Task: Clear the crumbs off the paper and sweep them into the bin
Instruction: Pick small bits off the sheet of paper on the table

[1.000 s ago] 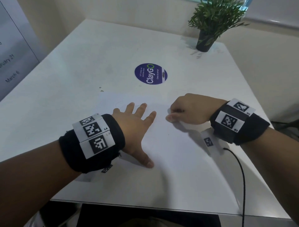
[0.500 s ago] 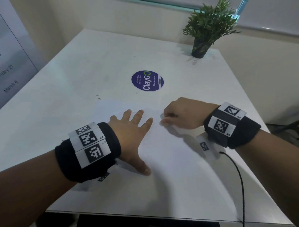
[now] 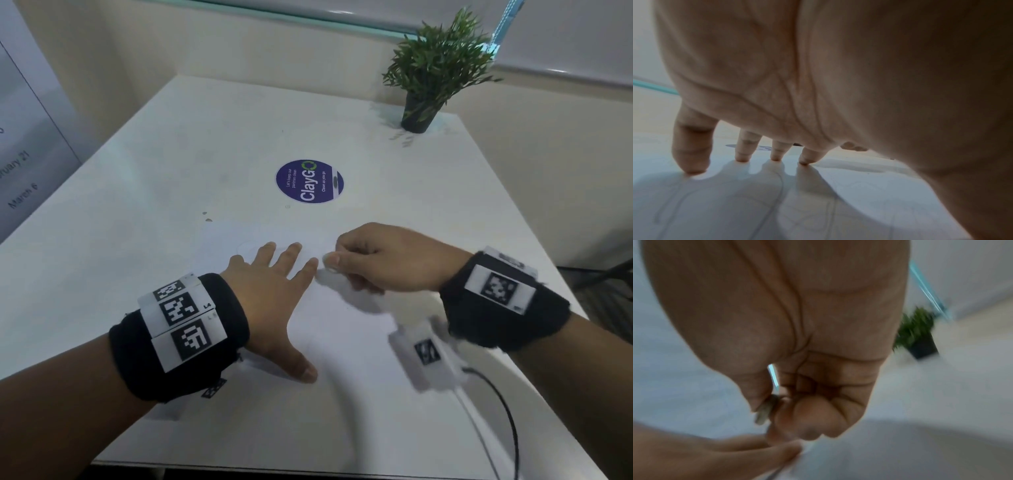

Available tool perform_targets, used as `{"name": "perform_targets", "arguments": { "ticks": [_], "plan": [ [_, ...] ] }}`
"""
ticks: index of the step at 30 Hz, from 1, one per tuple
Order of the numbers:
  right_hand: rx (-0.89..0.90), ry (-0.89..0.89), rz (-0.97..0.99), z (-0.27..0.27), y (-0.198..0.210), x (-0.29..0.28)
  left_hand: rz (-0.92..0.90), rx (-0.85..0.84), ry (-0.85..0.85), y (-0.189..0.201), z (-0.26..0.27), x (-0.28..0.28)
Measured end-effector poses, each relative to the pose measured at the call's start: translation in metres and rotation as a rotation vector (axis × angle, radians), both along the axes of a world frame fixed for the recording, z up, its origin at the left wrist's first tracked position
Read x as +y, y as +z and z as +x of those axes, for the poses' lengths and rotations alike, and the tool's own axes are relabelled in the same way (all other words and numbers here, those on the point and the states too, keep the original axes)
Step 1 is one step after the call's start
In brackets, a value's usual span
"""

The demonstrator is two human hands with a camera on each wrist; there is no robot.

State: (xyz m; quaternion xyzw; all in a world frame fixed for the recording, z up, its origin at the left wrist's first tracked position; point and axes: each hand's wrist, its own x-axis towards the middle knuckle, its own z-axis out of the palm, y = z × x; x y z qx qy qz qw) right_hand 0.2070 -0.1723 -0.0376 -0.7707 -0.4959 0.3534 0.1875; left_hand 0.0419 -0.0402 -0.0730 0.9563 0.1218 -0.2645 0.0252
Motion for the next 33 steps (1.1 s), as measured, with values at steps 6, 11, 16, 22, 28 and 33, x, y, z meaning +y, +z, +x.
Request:
{"name": "perform_targets", "arguments": {
  "ticks": [6, 11, 16, 22, 28, 33],
  "plan": [
    [1.064, -0.413, -0.084, -0.020, -0.032, -0.022, 0.023, 0.011, -0.016, 0.001, 0.000, 0.001],
    [1.084, -0.931, 0.608, 0.041, -0.031, -0.021, 0.013, 0.030, -0.029, 0.003, -0.001, 0.000],
    [1.135, -0.556, 0.200, -0.003, -0.019, -0.030, 0.010, 0.035, -0.035, 0.005, -0.010, -0.009],
    [1.047, -0.385, -0.220, -0.016, -0.031, -0.030, 0.036, 0.018, -0.045, 0.006, -0.014, -0.016],
    [1.128, -0.851, 0.489, 0.043, -0.023, -0.029, 0.025, 0.012, -0.038, 0.006, -0.015, -0.014],
    [1.165, -0.226, -0.115, -0.030, -0.034, -0.042, 0.037, -0.017, -0.047, 0.005, -0.016, -0.014]
  ]
}}
